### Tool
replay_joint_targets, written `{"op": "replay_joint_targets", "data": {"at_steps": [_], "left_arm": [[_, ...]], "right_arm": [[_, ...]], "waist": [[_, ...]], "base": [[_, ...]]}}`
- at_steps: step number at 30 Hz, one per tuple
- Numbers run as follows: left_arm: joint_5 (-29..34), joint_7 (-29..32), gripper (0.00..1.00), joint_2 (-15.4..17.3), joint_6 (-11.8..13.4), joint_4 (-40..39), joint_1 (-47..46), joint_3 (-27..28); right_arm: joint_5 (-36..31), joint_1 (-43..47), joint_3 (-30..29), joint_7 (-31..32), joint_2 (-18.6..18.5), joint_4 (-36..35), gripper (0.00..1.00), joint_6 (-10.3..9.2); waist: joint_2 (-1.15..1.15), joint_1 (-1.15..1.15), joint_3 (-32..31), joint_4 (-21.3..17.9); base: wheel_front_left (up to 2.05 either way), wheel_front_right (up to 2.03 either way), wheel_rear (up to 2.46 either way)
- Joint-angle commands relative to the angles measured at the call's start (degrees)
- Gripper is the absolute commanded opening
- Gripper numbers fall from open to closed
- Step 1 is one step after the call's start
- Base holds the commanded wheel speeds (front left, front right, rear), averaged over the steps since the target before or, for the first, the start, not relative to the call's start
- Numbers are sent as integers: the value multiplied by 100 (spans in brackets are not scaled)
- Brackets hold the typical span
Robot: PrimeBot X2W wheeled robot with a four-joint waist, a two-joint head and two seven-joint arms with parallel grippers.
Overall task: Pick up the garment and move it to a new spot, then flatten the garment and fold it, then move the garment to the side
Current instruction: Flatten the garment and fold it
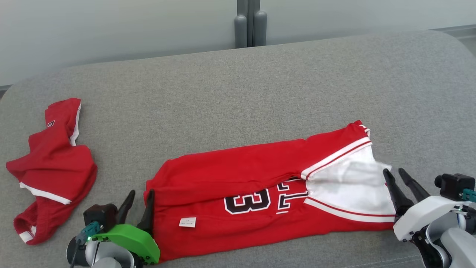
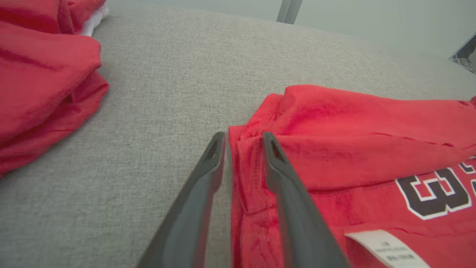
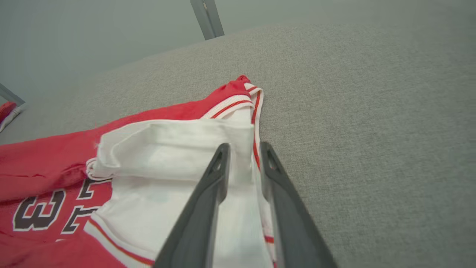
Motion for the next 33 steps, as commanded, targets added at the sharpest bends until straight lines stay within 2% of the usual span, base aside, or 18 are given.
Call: {"op": "replay_joint_targets", "data": {"at_steps": [1, 5, 10, 19, 25, 33], "left_arm": [[114, 2, 100, -14, 25, -54, 136, 136], [468, 2, 100, -201, 124, -324, 560, 527], [832, 2, 100, -383, 130, -658, 964, 918], [1182, 3, 100, -533, 46, -833, 1182, 1103], [1208, 3, 100, -562, 16, -836, 1243, 1170], [1070, 3, 100, -571, 4, -802, 1203, 1156]], "right_arm": [[49, 119, -64, -27, -14, 22, 100, -9], [44, 383, -372, -68, -66, -15, 100, -8], [-238, 573, -519, -75, 35, -269, 100, -7], [-540, 565, 82, -73, 361, -624, 100, -7], [-532, 630, 398, -61, 403, -604, 100, -7], [-607, 509, 528, -69, 456, -484, 100, -7]], "waist": [[0, 0, -39, 11], [0, 0, -153, 46], [0, 0, -290, 100], [0, 0, -358, 332], [0, 0, -354, 423], [0, 0, -262, 479]], "base": [[0, 0, 0], [0, 0, 0], [0, 0, 0], [0, 0, 0], [0, 0, 0], [0, 0, 0]]}}
